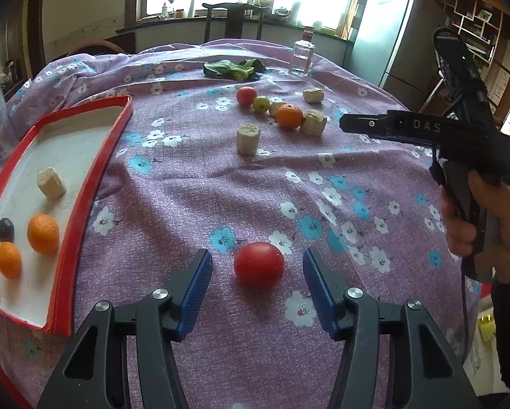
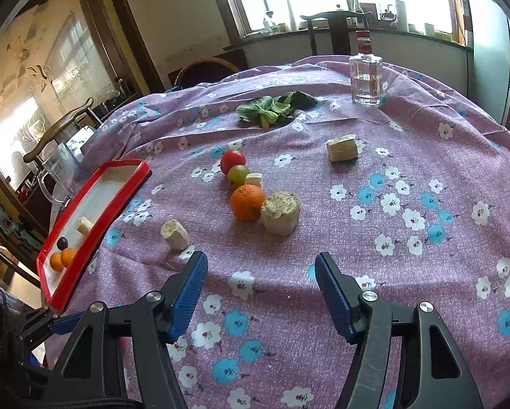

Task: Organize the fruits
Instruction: 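Grasp the red tomato with the left tool while the right tool grasps a round beige cake, then carry the tomato and the beige cake over the tray, then lower the tomato and cake into the tray and open both tools, then grasp a round beige cake with the left tool while the right tool grasps an orange, then carry the beige cake and the orange over the red-rimmed tray, then lower the cake and orange into the tray and open both tools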

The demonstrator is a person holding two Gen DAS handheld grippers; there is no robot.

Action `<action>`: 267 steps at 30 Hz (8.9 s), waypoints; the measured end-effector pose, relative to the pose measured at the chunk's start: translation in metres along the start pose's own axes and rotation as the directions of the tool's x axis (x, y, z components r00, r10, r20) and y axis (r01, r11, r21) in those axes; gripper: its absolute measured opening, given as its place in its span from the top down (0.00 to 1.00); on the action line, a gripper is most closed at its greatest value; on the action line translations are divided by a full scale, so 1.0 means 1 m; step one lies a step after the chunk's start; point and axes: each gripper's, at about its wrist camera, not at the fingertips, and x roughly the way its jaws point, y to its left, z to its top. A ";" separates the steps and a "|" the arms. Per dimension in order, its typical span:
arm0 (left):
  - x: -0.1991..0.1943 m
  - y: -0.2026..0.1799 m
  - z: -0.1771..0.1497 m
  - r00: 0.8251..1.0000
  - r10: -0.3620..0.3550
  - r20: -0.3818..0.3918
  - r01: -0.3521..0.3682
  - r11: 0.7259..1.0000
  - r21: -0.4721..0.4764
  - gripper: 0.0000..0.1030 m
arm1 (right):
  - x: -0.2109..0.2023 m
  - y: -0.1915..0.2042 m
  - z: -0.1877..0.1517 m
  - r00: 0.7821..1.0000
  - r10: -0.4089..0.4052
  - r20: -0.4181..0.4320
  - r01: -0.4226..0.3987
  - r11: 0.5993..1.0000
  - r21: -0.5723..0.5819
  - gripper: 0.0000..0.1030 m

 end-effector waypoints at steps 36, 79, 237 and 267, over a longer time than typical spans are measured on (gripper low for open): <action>-0.019 0.029 -0.011 0.998 0.012 0.059 -0.007 0.996 -0.088 0.69 | 0.010 0.044 -0.003 0.991 0.134 -0.007 -0.134 0.991 0.003 0.65; -0.109 0.191 -0.038 0.953 0.252 0.171 -0.175 0.914 -0.366 0.69 | 0.079 0.256 0.016 0.954 0.273 -0.121 -0.296 0.919 -0.260 0.65; -0.033 0.142 0.036 0.973 0.208 0.105 -0.176 0.952 -0.249 0.76 | 0.050 0.191 0.023 0.974 0.207 -0.088 -0.223 0.944 -0.245 0.65; 0.009 0.250 0.063 0.952 0.306 -0.031 -0.296 0.886 -0.356 0.76 | 0.174 0.269 0.064 0.971 0.147 -0.189 -0.202 0.928 -0.314 0.64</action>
